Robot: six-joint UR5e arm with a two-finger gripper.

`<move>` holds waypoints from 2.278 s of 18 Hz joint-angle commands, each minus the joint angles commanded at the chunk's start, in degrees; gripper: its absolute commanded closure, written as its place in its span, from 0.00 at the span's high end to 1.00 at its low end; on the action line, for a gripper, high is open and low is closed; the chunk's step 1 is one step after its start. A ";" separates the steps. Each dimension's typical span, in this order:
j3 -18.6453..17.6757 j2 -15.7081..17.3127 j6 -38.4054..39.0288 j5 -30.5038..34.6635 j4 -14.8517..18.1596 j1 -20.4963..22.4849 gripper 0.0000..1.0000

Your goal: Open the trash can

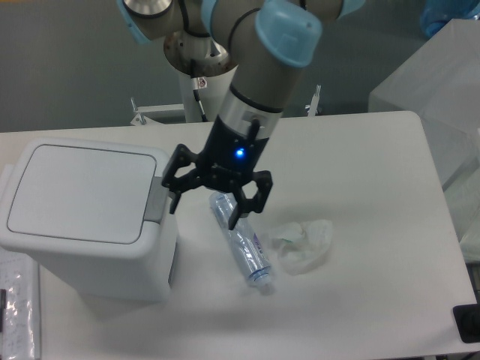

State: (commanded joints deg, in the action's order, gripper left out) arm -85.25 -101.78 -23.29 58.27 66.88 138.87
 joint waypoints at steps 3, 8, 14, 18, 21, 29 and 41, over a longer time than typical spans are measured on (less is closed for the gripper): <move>-0.79 0.44 0.00 0.35 0.00 -0.17 1.00; -1.84 0.97 -0.44 0.44 -0.09 -0.35 1.00; -2.20 0.79 -0.44 0.44 -0.52 -0.35 1.00; -2.81 0.70 -0.35 0.44 -1.76 -0.35 1.00; -2.81 0.70 -0.35 0.44 -1.76 -0.35 1.00; -1.59 0.70 -0.18 0.44 -1.49 -0.35 1.00; 2.02 -5.09 -9.74 0.44 -2.64 11.50 1.00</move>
State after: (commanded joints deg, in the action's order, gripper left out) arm -83.23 -106.86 -33.03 58.71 64.25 150.37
